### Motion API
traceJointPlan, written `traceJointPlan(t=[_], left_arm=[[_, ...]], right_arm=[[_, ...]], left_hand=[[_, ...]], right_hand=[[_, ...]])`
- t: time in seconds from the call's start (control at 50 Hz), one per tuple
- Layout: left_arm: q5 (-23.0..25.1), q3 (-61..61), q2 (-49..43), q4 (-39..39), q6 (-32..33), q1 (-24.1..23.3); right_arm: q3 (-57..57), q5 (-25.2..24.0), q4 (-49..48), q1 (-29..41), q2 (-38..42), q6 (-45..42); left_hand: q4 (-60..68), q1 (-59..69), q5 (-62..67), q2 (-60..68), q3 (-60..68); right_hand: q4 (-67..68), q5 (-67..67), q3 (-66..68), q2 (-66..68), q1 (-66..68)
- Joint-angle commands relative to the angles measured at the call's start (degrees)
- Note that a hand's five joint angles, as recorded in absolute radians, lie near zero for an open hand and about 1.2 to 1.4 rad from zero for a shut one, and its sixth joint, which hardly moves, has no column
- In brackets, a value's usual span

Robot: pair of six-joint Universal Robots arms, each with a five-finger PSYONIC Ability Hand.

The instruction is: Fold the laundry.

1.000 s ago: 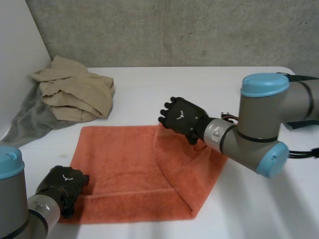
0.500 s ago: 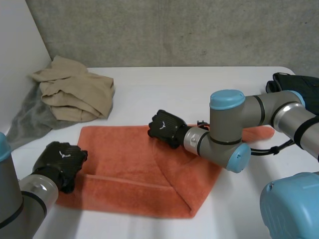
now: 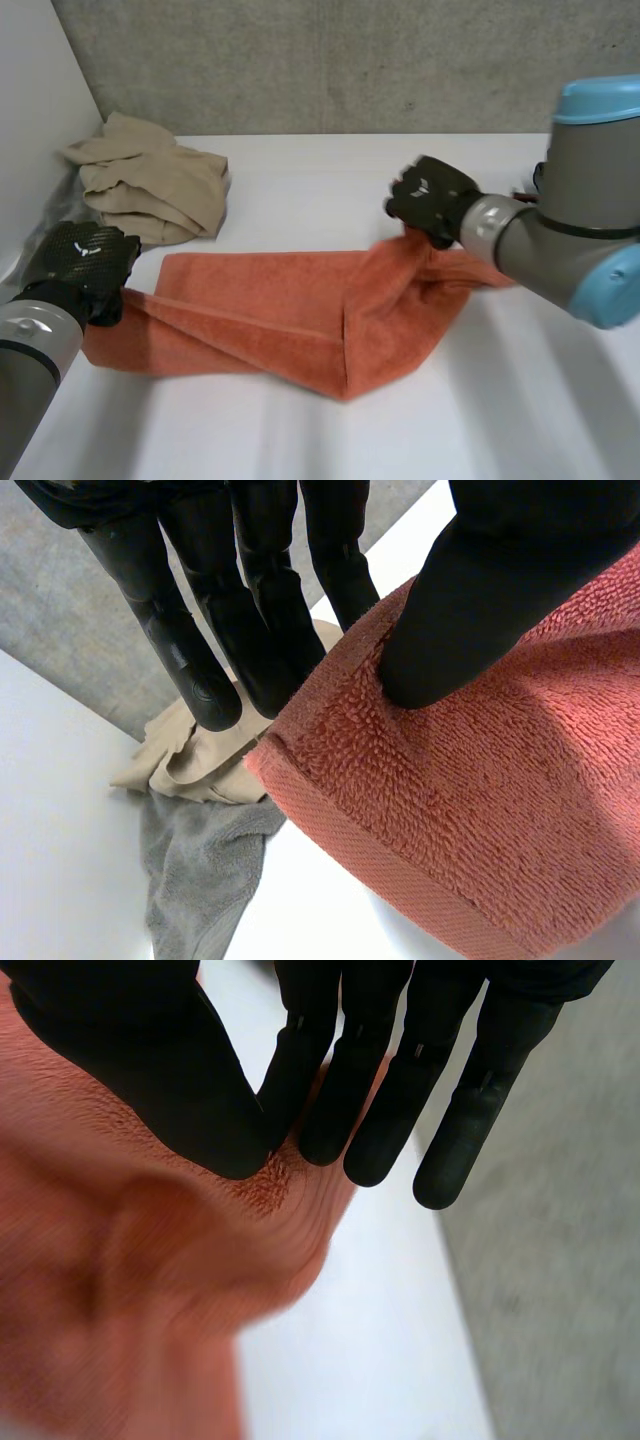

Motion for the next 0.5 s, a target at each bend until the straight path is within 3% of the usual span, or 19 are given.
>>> traceJointPlan(t=[0.02, 0.16, 0.3, 0.38, 0.5], left_arm=[[0.1, -0.6, 0.9, 0.5, 0.2, 0.4], [2.7, -0.9, 0.5, 0.5, 0.2, -0.5], [7.3, 0.6, -8.3, 2.6, 0.9, -0.2], [7.3, 9.1, -15.7, 6.9, 1.9, -0.2], [7.4, 32.5, -22.4, 17.2, 5.0, 0.3]], right_arm=[[12.6, 10.5, 12.8, -9.1, -10.7, -4.6], [23.4, 9.4, 14.7, -13.1, -16.8, -7.4], [27.0, 6.5, 5.3, -13.1, -16.7, -5.5], [22.6, 7.2, -1.8, -12.5, -14.7, -1.9], [0.7, 9.9, -11.1, -10.4, -7.3, 9.4]], left_hand=[[11.4, 15.4, 13.1, 11.5, 11.8], [11.4, 15.4, 13.1, 11.5, 11.8], [11.4, 15.4, 13.1, 11.5, 11.8], [11.4, 15.4, 13.1, 11.5, 11.8], [11.4, 15.4, 13.1, 11.5, 11.8]], right_hand=[[11.7, 14.2, 12.3, 12.9, 16.1], [11.7, 14.2, 12.3, 12.9, 16.1], [11.7, 14.2, 12.3, 12.9, 16.1], [11.7, 14.2, 12.3, 12.9, 16.1], [11.7, 14.2, 12.3, 12.9, 16.1]])
